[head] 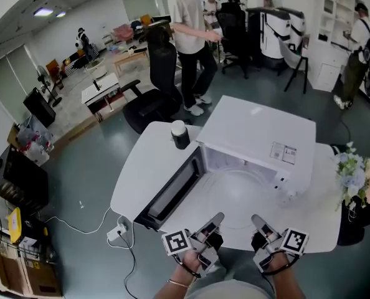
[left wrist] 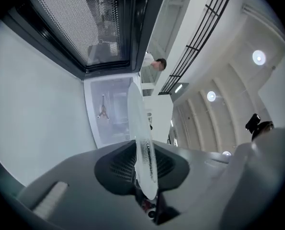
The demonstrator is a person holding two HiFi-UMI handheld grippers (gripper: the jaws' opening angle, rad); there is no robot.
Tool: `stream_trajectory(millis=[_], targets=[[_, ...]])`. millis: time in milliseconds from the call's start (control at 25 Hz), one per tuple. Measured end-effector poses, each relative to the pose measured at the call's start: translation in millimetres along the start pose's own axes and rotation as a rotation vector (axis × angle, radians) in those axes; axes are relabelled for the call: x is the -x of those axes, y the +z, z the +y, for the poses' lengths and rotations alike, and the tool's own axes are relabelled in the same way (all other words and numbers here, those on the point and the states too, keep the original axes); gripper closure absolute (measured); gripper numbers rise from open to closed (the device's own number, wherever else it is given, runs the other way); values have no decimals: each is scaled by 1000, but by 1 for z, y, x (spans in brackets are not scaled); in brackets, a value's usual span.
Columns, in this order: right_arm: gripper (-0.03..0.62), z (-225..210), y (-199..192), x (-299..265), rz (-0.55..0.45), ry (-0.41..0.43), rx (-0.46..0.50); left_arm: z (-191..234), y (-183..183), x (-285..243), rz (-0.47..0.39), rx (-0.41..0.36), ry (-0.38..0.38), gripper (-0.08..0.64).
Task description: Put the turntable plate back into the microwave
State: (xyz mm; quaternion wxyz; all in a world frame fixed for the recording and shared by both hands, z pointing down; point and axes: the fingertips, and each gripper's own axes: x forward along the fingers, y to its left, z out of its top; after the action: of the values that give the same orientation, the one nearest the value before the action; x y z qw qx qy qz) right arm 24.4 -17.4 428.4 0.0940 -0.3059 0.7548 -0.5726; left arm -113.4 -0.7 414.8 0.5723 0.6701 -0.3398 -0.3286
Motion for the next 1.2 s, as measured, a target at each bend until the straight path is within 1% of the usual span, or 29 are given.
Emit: stream_trajectory(millis=[80,120,200,320,480,680,1000,1200], targets=[[509,-5,2,-2,4,-21,6,3,2,-4,-6,18,-17,517],[509,-4,3,-4,8,-7,19,4,2,-5,-11,26,-23,518],[509,2,7,-11,19,57,49,10,3,-6,-23,31,-22,520],[509,0,11,-18,40,82,42,16,4,-10,-48,45,-15,520],[509,-10,8,-22,64,70,7,24,4,-10,-69,61,-3,522],[509,-15,7,-29,73,84,10,34,5,-11,-82,65,-6,523],[509,-39,3,-42,86,60,-13,63,7,-16,-71,69,-2,524],[509,-52,2,-47,82,41,-19,80,7,-19,-73,113,-2,524]])
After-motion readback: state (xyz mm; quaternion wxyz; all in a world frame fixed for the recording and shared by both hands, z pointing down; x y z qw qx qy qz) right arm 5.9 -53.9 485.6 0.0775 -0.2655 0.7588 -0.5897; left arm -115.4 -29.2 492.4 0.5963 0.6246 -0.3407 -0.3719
